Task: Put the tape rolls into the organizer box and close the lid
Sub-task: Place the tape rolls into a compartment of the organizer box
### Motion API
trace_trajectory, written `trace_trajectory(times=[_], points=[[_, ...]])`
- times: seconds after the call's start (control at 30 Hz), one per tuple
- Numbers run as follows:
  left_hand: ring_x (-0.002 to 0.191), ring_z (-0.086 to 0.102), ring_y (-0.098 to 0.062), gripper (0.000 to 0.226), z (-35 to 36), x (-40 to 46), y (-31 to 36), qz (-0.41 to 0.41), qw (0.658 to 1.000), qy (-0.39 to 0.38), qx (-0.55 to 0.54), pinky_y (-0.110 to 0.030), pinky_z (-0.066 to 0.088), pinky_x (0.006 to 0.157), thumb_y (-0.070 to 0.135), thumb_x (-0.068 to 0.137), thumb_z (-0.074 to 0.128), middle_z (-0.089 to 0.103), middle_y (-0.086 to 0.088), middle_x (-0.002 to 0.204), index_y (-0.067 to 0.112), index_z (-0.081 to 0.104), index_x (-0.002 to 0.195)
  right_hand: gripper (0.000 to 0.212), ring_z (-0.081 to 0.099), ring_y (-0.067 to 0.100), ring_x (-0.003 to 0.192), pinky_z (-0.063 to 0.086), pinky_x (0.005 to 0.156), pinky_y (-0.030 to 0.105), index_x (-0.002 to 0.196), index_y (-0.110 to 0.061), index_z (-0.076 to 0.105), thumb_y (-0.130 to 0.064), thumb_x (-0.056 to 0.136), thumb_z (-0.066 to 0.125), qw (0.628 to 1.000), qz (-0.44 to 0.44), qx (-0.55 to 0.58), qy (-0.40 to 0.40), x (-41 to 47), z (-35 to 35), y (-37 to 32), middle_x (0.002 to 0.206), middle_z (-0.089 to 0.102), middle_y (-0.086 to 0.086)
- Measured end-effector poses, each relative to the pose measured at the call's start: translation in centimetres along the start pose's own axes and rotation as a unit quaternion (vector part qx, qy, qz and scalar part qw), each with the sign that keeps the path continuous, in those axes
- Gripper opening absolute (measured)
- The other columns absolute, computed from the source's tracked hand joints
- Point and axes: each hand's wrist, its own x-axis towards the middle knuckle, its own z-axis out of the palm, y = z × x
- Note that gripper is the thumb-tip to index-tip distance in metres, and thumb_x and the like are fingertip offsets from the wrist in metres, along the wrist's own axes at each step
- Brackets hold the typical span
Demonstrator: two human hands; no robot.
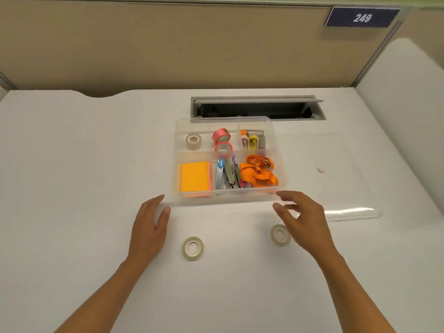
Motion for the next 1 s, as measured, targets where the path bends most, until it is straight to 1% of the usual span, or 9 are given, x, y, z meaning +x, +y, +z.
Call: trace_trajectory(times=[0.13,0.27,0.37,0.5,0.57,0.67,0.73,0.83,1.0], points=[[0.127,0.046,-0.019,0.055,0.2,-4.0,1.0,0.026,0.994,-0.074,0.081,-0.037,0.038,0.105,0.053,0.089,0.048,0.049,0.001,0.139,0.024,0.046,0.135,0.04,0.049,0.018,0.12,0.045,0.095,0.032,0.122,-0.025,0.06,-0.032,0.083,0.071,0.988,0.015,-0.147,-0.054,-2.5,0.9,3.1,0.129,0.057,-0.005],[0.135,0.035,-0.017,0.072,1.3,-6.1,1.7,0.086,0.963,-0.164,0.195,-0.035,0.03,0.108,0.065,0.08,0.054,0.039,0.007,0.148,0.03,0.039,0.142,0.056,0.033,0.017,0.132,0.042,0.096,0.034,0.13,-0.028,0.054,-0.039,0.079,0.072,0.965,0.034,-0.239,-0.108,-3.4,2.0,4.0,0.141,0.046,-0.004],[0.132,0.033,-0.017,0.067,2.1,-6.6,1.9,0.11,0.946,-0.198,0.233,-0.032,0.033,0.105,0.057,0.081,0.058,0.038,0.009,0.146,0.033,0.039,0.141,0.049,0.036,0.02,0.129,0.045,0.092,0.037,0.126,-0.025,0.057,-0.031,0.08,0.073,0.963,0.026,-0.248,-0.106,-3.6,2.5,4.3,0.138,0.049,-0.002],[0.117,0.039,-0.014,0.051,2.4,-6.7,2.2,0.09,0.96,-0.204,0.171,-0.017,0.039,0.087,0.037,0.085,0.064,0.046,0.014,0.128,0.031,0.048,0.134,0.035,0.047,0.024,0.115,0.048,0.083,0.037,0.116,-0.021,0.061,-0.024,0.082,0.07,0.961,0.003,-0.245,-0.129,-3.5,2.7,4.1,0.119,0.059,0.0],[0.11,0.041,-0.01,0.049,2.4,-6.7,2.5,0.064,0.97,-0.202,0.116,-0.008,0.037,0.08,0.033,0.083,0.068,0.048,0.016,0.121,0.032,0.052,0.13,0.039,0.05,0.021,0.113,0.046,0.089,0.034,0.119,-0.022,0.062,-0.025,0.081,0.072,0.973,0.015,-0.193,-0.127,-3.5,2.8,3.9,0.12,0.06,-0.003],[0.102,0.054,-0.004,0.046,2.3,-6.6,3.6,0.016,0.985,-0.173,0.004,-0.01,0.042,0.079,0.03,0.077,0.076,0.055,0.019,0.116,0.037,0.059,0.119,0.038,0.059,0.009,0.103,0.047,0.086,0.023,0.114,-0.03,0.065,-0.029,0.077,0.076,0.991,0.068,-0.007,-0.112,-3.7,3.0,2.7,0.116,0.064,-0.013],[0.097,0.058,0.001,0.045,2.2,-6.6,4.5,-0.016,0.985,-0.156,-0.073,-0.012,0.047,0.077,0.026,0.073,0.08,0.059,0.02,0.112,0.041,0.061,0.112,0.033,0.062,0.003,0.096,0.049,0.08,0.02,0.108,-0.037,0.067,-0.032,0.077,0.077,0.98,0.104,0.108,-0.132,-4.0,3.4,1.7,0.106,0.068,-0.018],[0.092,0.063,0.0,0.048,2.3,-6.7,5.7,-0.058,0.971,-0.163,-0.167,-0.011,0.049,0.074,0.018,0.071,0.082,0.065,0.012,0.11,0.039,0.064,0.11,0.03,0.065,0.009,0.092,0.055,0.08,0.029,0.105,-0.034,0.07,-0.028,0.077,0.079,0.95,0.125,0.236,-0.16,-4.6,4.4,0.4,0.098,0.07,-0.016],[0.097,0.068,-0.015,0.051,2.9,-6.9,7.0,-0.077,0.948,-0.195,-0.241,-0.024,0.055,0.082,0.01,0.07,0.082,0.068,0.001,0.112,0.032,0.064,0.112,0.033,0.067,0.018,0.092,0.056,0.078,0.033,0.109,-0.025,0.069,-0.026,0.077,0.079,0.911,0.124,0.332,-0.212,-5.7,6.4,-1.6,0.103,0.07,-0.003]])
